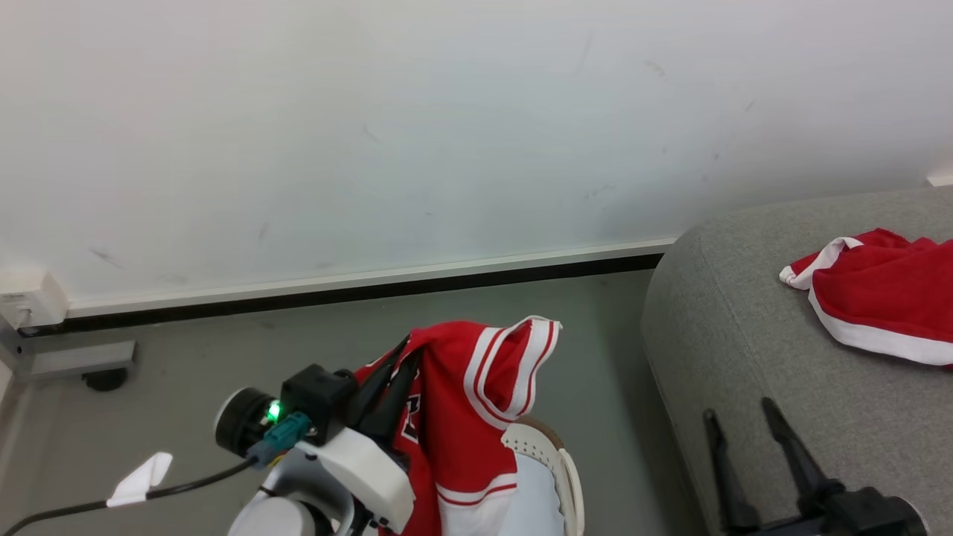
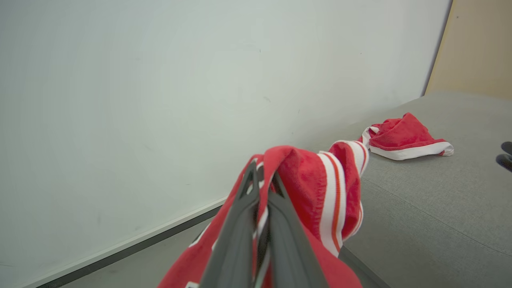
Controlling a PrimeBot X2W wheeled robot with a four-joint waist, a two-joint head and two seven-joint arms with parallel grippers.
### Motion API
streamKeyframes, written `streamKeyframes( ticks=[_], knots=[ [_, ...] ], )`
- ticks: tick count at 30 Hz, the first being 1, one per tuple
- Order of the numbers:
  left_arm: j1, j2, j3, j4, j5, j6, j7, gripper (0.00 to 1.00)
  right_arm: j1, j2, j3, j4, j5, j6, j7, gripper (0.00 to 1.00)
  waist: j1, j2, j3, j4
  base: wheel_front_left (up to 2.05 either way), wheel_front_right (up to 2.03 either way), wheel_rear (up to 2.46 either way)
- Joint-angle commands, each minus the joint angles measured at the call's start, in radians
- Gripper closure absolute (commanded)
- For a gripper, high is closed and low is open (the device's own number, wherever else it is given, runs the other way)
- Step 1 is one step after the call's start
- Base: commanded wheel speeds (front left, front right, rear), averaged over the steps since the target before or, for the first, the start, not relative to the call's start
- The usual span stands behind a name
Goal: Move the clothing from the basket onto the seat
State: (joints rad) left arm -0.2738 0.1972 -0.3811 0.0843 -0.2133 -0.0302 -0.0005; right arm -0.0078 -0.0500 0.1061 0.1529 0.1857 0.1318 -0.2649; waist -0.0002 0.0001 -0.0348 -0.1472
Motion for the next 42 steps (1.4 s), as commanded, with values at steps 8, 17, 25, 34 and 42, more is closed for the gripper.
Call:
streamKeyframes(
  ticks=[8,17,25,34,42],
  knots=[
    [0.024,-0.011,-0.030,-0.046,-0.021,-0.003,0.013,1.00,-0.103,-0.102,0.264,0.016,0.078,-0.002,0.001,0.00,0.0002,-0.0001,0.003,0.009,0.00,0.00,0.00],
    [0.012,-0.035,-0.077,-0.066,-0.021,-0.013,0.023,1.00,-0.281,-0.222,0.573,0.134,0.231,-0.002,0.001,0.00,0.0002,-0.0001,-0.004,0.025,0.00,0.00,0.00],
    [0.005,-0.038,-0.119,-0.105,-0.012,-0.027,0.042,1.00,-0.425,-0.225,0.791,0.255,0.356,-0.002,0.001,0.00,0.0002,-0.0001,-0.009,0.042,0.00,0.00,0.00],
    [0.017,-0.051,-0.163,-0.140,-0.019,-0.031,0.068,1.00,-0.537,-0.172,0.893,0.323,0.399,-0.002,0.001,0.00,0.0002,-0.0001,-0.012,0.061,0.00,0.00,0.00],
    [0.016,-0.049,-0.165,-0.121,-0.027,-0.024,0.065,1.00,-0.519,-0.150,0.860,0.280,0.410,-0.002,0.001,0.88,0.0002,-0.0001,-0.005,0.073,0.00,0.00,0.00]
  ],
)
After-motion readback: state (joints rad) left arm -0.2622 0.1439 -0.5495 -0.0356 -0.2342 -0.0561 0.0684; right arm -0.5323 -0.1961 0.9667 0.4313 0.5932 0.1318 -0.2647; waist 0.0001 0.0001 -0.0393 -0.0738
